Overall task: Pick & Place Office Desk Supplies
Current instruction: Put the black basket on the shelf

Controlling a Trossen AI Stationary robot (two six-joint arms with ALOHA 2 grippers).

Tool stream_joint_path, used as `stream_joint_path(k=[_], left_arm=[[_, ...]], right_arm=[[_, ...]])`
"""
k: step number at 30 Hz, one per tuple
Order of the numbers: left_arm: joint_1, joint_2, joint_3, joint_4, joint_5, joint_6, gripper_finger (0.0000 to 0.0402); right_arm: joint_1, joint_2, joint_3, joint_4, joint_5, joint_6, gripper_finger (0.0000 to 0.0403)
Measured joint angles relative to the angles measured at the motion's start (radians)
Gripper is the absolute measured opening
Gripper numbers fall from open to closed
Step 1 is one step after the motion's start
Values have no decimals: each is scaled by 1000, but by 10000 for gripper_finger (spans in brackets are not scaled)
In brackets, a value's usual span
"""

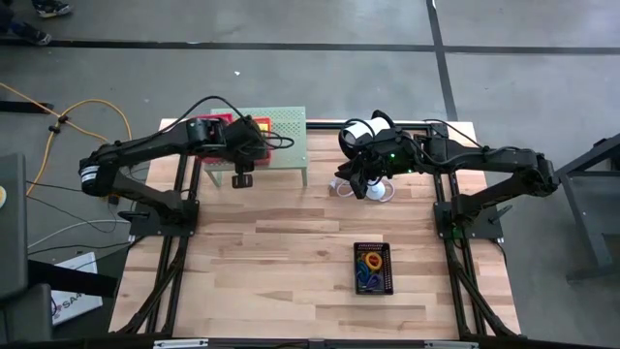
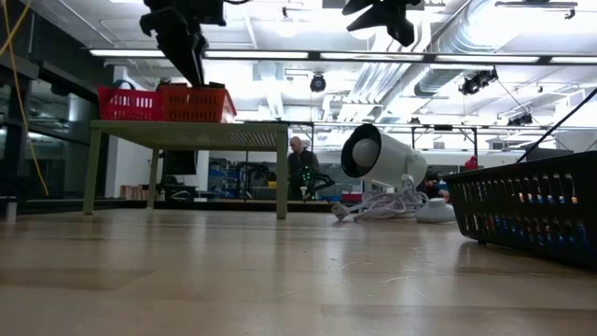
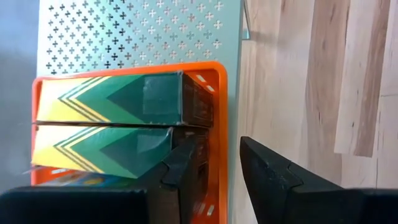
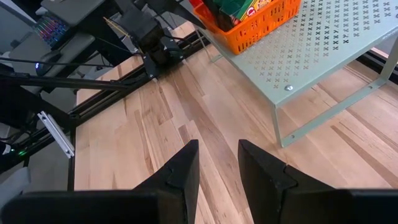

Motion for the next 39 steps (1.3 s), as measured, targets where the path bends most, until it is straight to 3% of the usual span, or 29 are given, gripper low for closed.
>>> stream_joint_path(k=[21, 29, 39], left_arm=[[-25, -27, 13, 5, 19, 8, 113], [-116, -27, 27, 37, 20, 23, 113], [-315, -7, 27, 74, 19, -58, 113]], right_arm=[[0, 0, 0, 0, 0, 0, 99], [0, 0, 0, 0, 0, 0, 99], [0, 0, 0, 0, 0, 0, 99]])
